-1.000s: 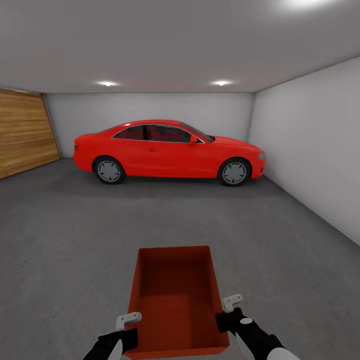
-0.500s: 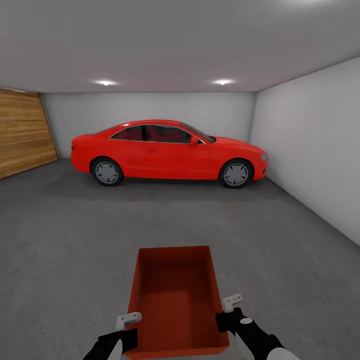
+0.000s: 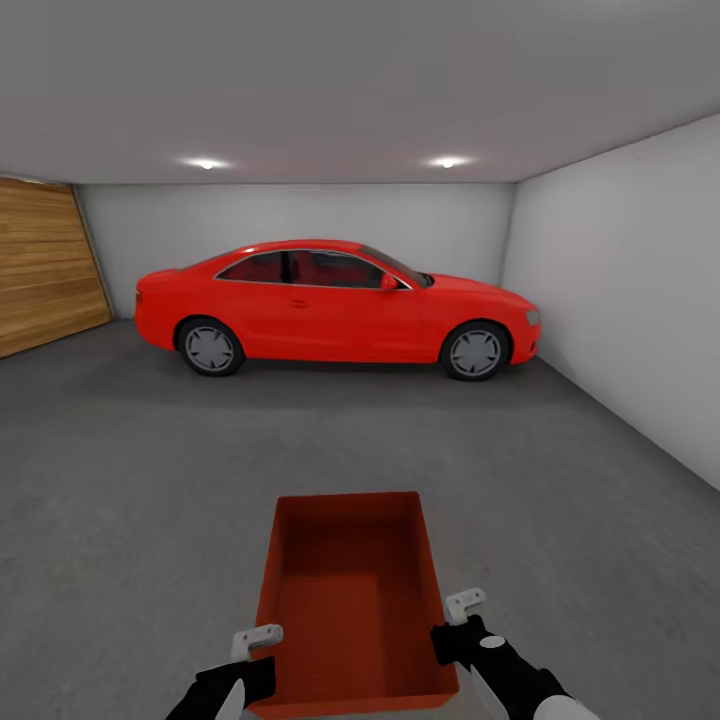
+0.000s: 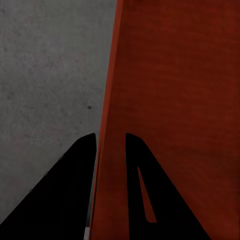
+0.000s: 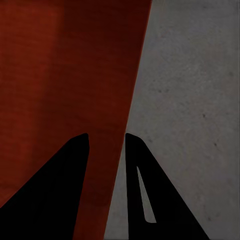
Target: Move the two storage containers from the living room to the garage. In the garage, place one container on the floor and stack the other container on top of it (either order is fine).
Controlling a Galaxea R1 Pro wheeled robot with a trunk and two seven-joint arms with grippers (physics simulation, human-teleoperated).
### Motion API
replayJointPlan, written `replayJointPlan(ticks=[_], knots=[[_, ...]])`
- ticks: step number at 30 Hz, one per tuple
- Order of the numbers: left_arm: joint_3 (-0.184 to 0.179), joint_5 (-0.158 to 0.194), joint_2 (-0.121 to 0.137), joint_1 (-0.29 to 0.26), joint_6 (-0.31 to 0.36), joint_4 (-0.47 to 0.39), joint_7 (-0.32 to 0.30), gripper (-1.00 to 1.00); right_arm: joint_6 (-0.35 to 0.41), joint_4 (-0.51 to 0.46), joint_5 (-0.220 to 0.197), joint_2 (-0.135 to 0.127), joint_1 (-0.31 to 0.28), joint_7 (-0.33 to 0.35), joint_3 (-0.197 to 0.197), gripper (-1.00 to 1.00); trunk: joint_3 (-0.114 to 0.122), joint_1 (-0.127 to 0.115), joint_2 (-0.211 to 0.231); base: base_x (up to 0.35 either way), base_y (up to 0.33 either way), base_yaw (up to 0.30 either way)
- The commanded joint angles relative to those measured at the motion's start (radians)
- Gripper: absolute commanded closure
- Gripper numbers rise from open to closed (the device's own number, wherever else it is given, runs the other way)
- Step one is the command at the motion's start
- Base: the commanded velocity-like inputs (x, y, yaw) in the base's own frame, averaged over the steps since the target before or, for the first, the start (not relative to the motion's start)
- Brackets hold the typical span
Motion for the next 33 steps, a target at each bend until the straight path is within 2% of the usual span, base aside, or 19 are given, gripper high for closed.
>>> replayJointPlan(ticks=[1, 33], knots=[[0.001, -0.008, -0.001, 0.001, 0.008, 0.001, 0.012, 1.00, -0.006, -0.005, -0.001, 0.038, 0.000, 0.030, 0.004, 1.00, 0.000, 0.001, -0.001, 0.324, 0.000, 0.000], [0.001, -0.008, -0.001, 0.001, 0.008, 0.001, 0.012, 1.00, -0.006, -0.005, -0.001, 0.038, 0.000, 0.031, 0.002, 1.00, 0.000, 0.001, -0.001, 0.324, 0.000, 0.000]])
